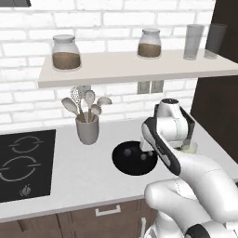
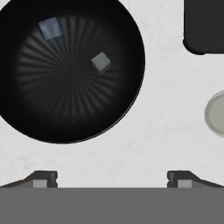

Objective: Grab a lemon wedge from the fridge and one ice cube from the ice bowl, and put them in the glass of lemonade.

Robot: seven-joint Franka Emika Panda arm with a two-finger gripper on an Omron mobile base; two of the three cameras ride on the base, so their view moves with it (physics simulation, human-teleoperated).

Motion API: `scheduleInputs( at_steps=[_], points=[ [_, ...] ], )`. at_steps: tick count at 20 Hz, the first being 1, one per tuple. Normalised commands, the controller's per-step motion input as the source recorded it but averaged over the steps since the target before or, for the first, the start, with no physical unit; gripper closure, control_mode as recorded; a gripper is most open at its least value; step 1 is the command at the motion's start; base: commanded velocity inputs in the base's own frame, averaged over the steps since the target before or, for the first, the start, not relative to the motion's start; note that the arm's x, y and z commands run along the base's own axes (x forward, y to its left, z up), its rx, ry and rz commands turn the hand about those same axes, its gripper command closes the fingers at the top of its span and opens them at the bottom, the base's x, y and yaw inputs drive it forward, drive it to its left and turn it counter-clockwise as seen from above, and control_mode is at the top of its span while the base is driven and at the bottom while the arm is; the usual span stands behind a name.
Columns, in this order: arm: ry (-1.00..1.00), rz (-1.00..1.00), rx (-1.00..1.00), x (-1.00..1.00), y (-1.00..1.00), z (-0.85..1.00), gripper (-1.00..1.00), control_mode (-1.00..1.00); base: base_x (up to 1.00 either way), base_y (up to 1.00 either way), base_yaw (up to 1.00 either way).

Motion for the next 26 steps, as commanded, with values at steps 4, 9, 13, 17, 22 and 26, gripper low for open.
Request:
scheduleInputs(
  at_steps=[4,9,13,17,22,26],
  points=[
    [-0.06,0.01,0.00,0.72,0.11,-0.52,-1.00,-1.00,0.00,0.00,0.00],
    [-0.07,0.00,0.00,0.77,0.15,-0.41,-1.00,-1.00,0.00,0.00,0.00],
    [0.05,0.00,-0.03,0.11,0.01,-0.45,-1.00,-1.00,0.00,0.00,0.00],
    [0.15,0.03,-0.08,0.00,0.01,-0.16,-1.00,-1.00,0.00,0.00,0.00],
    [0.12,0.13,-0.03,-0.16,0.00,0.00,-1.00,-1.00,0.00,0.00,0.00],
    [-0.02,0.13,0.00,-0.01,0.11,-0.06,-1.00,-1.00,0.00,0.00,0.00]
  ],
)
